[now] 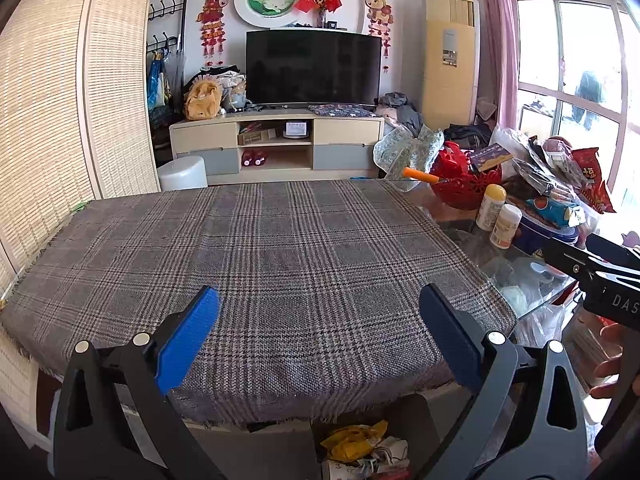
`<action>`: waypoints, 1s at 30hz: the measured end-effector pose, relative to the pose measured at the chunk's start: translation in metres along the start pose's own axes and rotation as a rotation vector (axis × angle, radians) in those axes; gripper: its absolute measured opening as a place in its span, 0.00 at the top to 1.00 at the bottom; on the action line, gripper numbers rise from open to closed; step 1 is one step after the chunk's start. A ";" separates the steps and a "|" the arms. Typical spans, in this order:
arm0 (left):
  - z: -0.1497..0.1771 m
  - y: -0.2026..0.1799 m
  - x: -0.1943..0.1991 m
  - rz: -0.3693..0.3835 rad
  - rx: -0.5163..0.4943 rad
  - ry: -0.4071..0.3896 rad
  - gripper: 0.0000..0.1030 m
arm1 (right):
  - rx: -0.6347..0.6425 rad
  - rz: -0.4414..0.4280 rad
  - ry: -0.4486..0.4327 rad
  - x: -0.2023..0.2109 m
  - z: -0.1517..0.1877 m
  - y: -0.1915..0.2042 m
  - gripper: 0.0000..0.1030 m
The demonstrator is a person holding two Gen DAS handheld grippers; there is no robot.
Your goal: Collect trash
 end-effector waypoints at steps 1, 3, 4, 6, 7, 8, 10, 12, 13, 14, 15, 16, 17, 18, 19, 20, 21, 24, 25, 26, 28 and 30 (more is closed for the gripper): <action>0.001 0.000 0.000 -0.001 -0.001 0.001 0.08 | 0.005 0.008 0.000 0.000 0.001 -0.001 0.03; 0.001 0.000 0.001 0.003 0.003 0.004 0.08 | 0.009 0.013 0.005 -0.001 0.002 -0.003 0.03; 0.000 0.000 0.001 0.003 0.004 0.005 0.08 | 0.008 0.013 0.008 -0.001 0.003 -0.004 0.03; -0.001 -0.001 0.001 0.002 0.004 0.004 0.08 | 0.008 0.017 0.007 0.000 0.002 -0.005 0.03; -0.001 -0.001 0.001 0.002 0.004 0.004 0.08 | 0.008 0.017 0.008 0.000 0.002 -0.005 0.03; -0.001 -0.001 0.001 0.001 0.006 0.003 0.08 | 0.005 0.016 0.007 0.000 0.002 -0.005 0.03; -0.003 -0.001 0.001 0.002 0.006 0.000 0.08 | -0.001 0.013 0.008 0.000 0.002 -0.006 0.03; -0.004 -0.002 0.002 -0.001 0.005 -0.004 0.08 | 0.001 0.013 0.006 0.001 0.002 -0.005 0.03; -0.004 -0.002 0.002 -0.003 0.003 -0.007 0.08 | -0.001 0.012 0.006 0.001 0.001 -0.005 0.03; -0.004 -0.002 0.003 -0.006 0.002 -0.009 0.08 | 0.000 0.012 0.008 0.001 0.001 -0.005 0.03; -0.004 -0.002 0.003 -0.007 0.001 -0.010 0.08 | 0.000 0.014 0.008 0.000 0.001 -0.006 0.03; -0.005 -0.002 0.003 -0.007 0.002 -0.010 0.08 | 0.000 0.016 0.007 0.000 0.001 -0.006 0.03; -0.005 -0.002 0.002 -0.006 0.003 -0.008 0.08 | 0.000 0.016 0.007 0.000 0.001 -0.006 0.03; -0.005 -0.002 0.002 -0.005 0.003 -0.007 0.08 | -0.002 0.015 0.008 0.000 0.001 -0.007 0.03; -0.005 -0.002 0.002 -0.006 0.003 -0.006 0.08 | -0.003 0.013 0.009 0.000 0.001 -0.007 0.03; -0.005 -0.003 0.002 -0.006 0.004 -0.006 0.08 | -0.002 0.014 0.009 0.000 0.001 -0.006 0.03; -0.005 -0.003 0.002 -0.006 0.003 -0.007 0.08 | -0.001 0.014 0.009 0.000 0.001 -0.006 0.03; -0.006 -0.004 0.002 -0.004 0.001 -0.008 0.08 | -0.007 0.011 0.012 0.000 0.001 -0.006 0.03; -0.006 -0.005 0.001 -0.004 0.000 -0.008 0.08 | -0.005 0.012 0.012 0.000 0.001 -0.006 0.03; -0.006 -0.005 0.001 -0.004 -0.001 -0.007 0.08 | -0.003 0.013 0.011 0.001 0.001 -0.005 0.03; -0.005 -0.005 0.000 -0.002 0.002 -0.006 0.08 | -0.002 0.009 0.011 0.001 0.002 -0.005 0.03; -0.005 -0.006 0.000 -0.005 0.000 -0.007 0.08 | -0.003 0.008 0.012 0.001 0.002 -0.005 0.03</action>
Point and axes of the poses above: each gripper's, at about its wrist camera, not at the fingertips, and x roughly against the way its jaws point, y to its left, z to its underside, the point moved 4 cm from there along -x, roughly the way its jaws point, and after that the axes turned 10 degrees about -x, right-handed, at the moved point
